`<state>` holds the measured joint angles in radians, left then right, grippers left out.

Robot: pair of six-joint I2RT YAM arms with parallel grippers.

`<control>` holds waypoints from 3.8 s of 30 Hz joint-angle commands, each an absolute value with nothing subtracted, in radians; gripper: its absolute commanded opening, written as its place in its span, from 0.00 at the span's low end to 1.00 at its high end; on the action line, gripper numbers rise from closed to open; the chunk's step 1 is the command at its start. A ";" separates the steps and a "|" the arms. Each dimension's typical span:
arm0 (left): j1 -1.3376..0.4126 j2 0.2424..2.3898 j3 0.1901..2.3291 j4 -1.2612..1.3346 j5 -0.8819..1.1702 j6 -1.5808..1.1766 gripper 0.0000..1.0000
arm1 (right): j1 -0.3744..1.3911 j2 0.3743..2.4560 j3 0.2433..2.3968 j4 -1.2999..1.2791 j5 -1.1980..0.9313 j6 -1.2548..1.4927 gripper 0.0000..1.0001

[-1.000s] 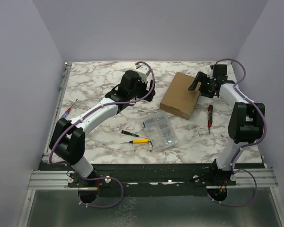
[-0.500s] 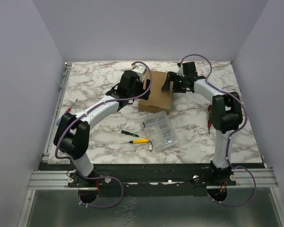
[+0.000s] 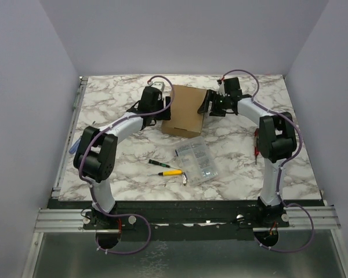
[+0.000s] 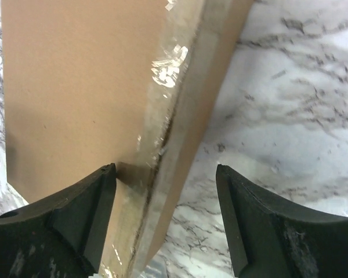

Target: Unpack the express box

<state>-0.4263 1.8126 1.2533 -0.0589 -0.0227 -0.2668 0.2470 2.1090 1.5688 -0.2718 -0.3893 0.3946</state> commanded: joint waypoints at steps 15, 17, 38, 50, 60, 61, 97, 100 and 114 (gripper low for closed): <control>-0.402 1.959 1.342 -0.113 0.009 -0.346 0.59 | 0.217 1.999 1.441 -0.279 -0.412 0.423 0.52; -0.402 1.970 1.348 -0.121 0.015 -0.353 0.58 | 0.214 1.988 1.436 -0.288 -0.418 0.423 0.59; -0.397 1.848 1.260 -0.137 0.259 -0.378 0.70 | 0.216 1.814 1.157 -0.215 -0.551 0.411 0.64; -0.391 1.887 1.286 -0.233 0.111 -0.296 0.65 | 0.216 1.817 1.154 -0.250 -0.484 0.404 0.49; -0.391 1.939 1.313 -0.304 0.008 -0.273 0.64 | 0.217 1.773 1.139 -0.378 -0.274 0.378 0.43; -0.391 1.942 1.315 -0.308 -0.005 -0.274 0.63 | 0.218 1.770 1.137 -0.387 -0.255 0.374 0.43; -0.403 1.929 1.317 -0.286 0.087 -0.335 0.63 | 0.267 1.850 1.194 -0.270 -0.391 0.476 0.44; -0.403 1.936 1.325 -0.299 0.068 -0.336 0.63 | 0.267 1.843 1.179 -0.278 -0.369 0.472 0.41; -0.402 1.957 1.330 -0.316 0.021 -0.366 0.63 | 0.282 1.795 1.142 -0.375 -0.179 0.442 0.26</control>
<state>-0.4011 1.8996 1.3350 -0.2264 0.0853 -0.3611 0.2760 1.8133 1.1751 -0.2607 -0.3382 0.4858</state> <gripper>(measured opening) 0.627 0.265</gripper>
